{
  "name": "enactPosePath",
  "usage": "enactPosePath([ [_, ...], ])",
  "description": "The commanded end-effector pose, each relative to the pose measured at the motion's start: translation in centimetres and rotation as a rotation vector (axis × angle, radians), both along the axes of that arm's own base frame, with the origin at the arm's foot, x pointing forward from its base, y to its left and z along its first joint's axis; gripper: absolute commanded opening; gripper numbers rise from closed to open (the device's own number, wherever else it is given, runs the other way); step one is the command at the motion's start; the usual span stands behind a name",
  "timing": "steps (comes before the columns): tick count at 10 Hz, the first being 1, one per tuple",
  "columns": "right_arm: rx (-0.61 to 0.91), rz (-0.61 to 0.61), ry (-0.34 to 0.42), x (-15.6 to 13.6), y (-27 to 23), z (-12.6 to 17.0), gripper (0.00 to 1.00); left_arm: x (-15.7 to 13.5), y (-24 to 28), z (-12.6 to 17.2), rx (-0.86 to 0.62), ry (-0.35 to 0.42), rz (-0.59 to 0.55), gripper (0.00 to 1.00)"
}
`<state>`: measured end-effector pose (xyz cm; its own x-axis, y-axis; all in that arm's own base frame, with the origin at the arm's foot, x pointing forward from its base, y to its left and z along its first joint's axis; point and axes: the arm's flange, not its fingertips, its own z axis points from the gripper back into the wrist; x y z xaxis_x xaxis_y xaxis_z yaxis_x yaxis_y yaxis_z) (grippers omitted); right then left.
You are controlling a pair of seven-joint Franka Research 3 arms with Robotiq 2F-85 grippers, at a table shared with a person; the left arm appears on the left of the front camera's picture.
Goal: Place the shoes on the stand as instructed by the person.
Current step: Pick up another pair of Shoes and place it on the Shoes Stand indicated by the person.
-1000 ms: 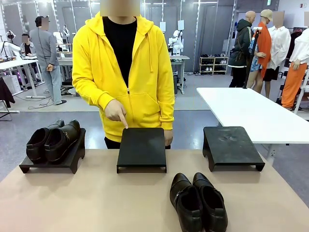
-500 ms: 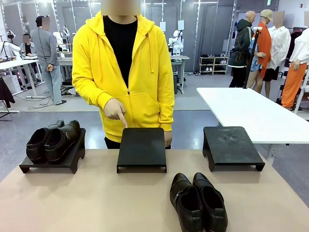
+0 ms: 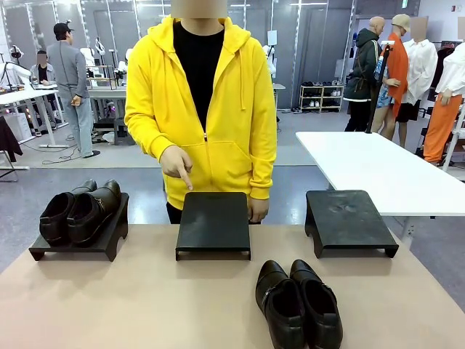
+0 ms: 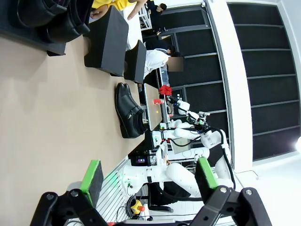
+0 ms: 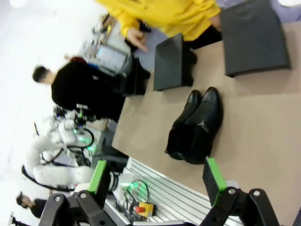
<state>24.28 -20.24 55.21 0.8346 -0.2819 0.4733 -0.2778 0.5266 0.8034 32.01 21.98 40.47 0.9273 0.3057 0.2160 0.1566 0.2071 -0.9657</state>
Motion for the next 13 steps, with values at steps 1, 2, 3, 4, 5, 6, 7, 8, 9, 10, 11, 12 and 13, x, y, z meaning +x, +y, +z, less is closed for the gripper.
enactPosePath([
  [1, -0.136, 0.097, 0.034, 1.9, 4.7, 3.9, 1.00, -0.4, -0.2, 0.1, -0.008, -0.012, -0.008, 1.00],
  [2, -0.207, 0.151, 0.056, 3.8, 8.5, 5.6, 1.00, -0.4, -0.2, 0.1, -0.008, -0.012, -0.008, 1.00],
  [3, -0.258, 0.181, 0.081, 4.6, 10.7, 6.1, 1.00, -0.4, -0.2, 0.1, -0.008, -0.012, -0.008, 1.00],
  [4, -0.331, 0.219, 0.107, 5.7, 14.4, 6.4, 1.00, -0.4, -0.2, 0.1, -0.008, -0.012, -0.008, 1.00],
  [5, -0.384, 0.229, 0.130, 6.3, 17.4, 6.4, 1.00, -0.4, -0.2, 0.1, -0.008, -0.012, -0.008, 1.00],
  [6, -0.449, 0.232, 0.145, 6.6, 20.4, 6.2, 1.00, -0.4, -0.2, 0.1, -0.008, -0.012, -0.008, 1.00],
  [7, -0.514, 0.223, 0.174, 6.8, 23.1, 5.8, 1.00, -0.4, -0.2, 0.1, -0.008, -0.012, -0.008, 1.00],
  [8, -0.591, 0.217, 0.171, 6.7, 25.9, 5.1, 1.00, -0.4, -0.2, 0.1, -0.008, -0.012, -0.008, 1.00],
  [9, -0.665, 0.216, 0.180, 6.5, 28.2, 4.3, 1.00, -0.4, -0.2, 0.1, -0.008, -0.012, -0.008, 1.00],
  [10, -0.755, 0.195, 0.187, 6.4, 30.3, 3.1, 1.00, -0.4, -0.2, 0.1, -0.008, -0.012, -0.008, 1.00],
  [11, -0.765, 0.215, 0.216, 6.5, 32.0, 1.8, 1.00, -0.4, -0.2, 0.1, -0.008, -0.012, -0.008, 1.00],
  [12, -0.813, 0.190, 0.229, 6.8, 33.6, -0.2, 1.00, -0.4, -0.2, 0.1, -0.008, -0.012, -0.008, 1.00],
  [13, -0.832, 0.170, 0.257, 6.9, 34.9, -2.2, 1.00, -0.4, -0.2, 0.1, -0.008, -0.012, -0.008, 1.00],
])
